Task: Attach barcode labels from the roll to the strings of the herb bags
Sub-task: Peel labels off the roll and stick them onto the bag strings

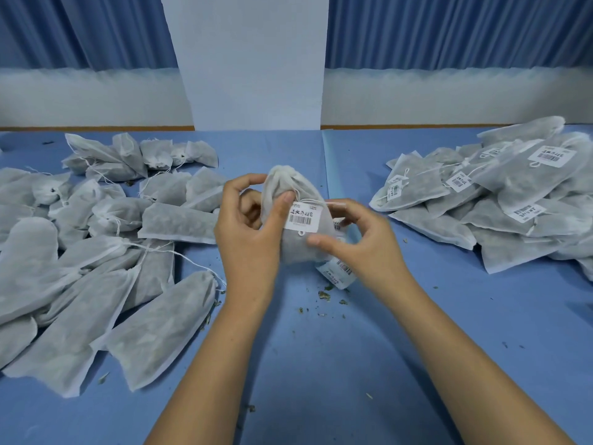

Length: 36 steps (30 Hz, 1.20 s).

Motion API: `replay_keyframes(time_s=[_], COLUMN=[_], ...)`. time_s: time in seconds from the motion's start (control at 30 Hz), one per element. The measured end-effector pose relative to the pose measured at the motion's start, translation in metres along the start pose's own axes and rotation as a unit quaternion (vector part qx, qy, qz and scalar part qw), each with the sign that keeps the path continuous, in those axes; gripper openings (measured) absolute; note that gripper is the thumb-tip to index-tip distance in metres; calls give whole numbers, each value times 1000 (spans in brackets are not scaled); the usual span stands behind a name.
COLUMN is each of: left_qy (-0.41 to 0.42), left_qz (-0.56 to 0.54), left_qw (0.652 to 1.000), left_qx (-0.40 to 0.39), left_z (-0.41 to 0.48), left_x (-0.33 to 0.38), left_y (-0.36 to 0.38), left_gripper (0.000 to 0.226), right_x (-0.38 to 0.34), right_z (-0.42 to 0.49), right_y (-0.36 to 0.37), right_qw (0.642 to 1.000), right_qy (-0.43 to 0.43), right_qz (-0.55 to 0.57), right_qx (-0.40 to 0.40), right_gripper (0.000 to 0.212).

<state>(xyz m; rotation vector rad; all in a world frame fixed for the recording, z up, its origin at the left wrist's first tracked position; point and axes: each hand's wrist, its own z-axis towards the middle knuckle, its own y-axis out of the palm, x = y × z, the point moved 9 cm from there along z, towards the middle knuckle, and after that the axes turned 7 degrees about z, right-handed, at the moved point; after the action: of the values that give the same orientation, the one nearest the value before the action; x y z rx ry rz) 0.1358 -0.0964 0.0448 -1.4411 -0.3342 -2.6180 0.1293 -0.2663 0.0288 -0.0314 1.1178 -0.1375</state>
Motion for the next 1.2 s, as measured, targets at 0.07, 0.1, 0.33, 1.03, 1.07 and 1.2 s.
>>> replay_keyframes(time_s=[0.07, 0.1, 0.33, 1.03, 1.07, 1.2], left_qy=[2, 2, -50, -209, -178, 28], left_qz=[-30, -41, 113, 699, 682, 451], left_qw=[1000, 999, 991, 635, 675, 889], left_qx=[10, 3, -59, -255, -217, -75], left_z=[0, 0, 6, -18, -12, 6], left_x=[2, 1, -28, -77, -69, -17], left_y=[-3, -2, 9, -18, -16, -2], left_gripper=[26, 25, 15, 60, 62, 67], right_x=[4, 5, -3, 77, 76, 48], right_z=[-2, -2, 5, -3, -5, -2], right_y=[7, 6, -35, -122, -123, -119], right_qw=[997, 997, 986, 832, 842, 912], right_qy=[6, 12, 31, 173, 178, 118], right_qz=[-71, -80, 114, 370, 334, 179], right_qx=[-25, -15, 119, 376, 384, 349], right_gripper=[37, 37, 3, 37, 31, 20])
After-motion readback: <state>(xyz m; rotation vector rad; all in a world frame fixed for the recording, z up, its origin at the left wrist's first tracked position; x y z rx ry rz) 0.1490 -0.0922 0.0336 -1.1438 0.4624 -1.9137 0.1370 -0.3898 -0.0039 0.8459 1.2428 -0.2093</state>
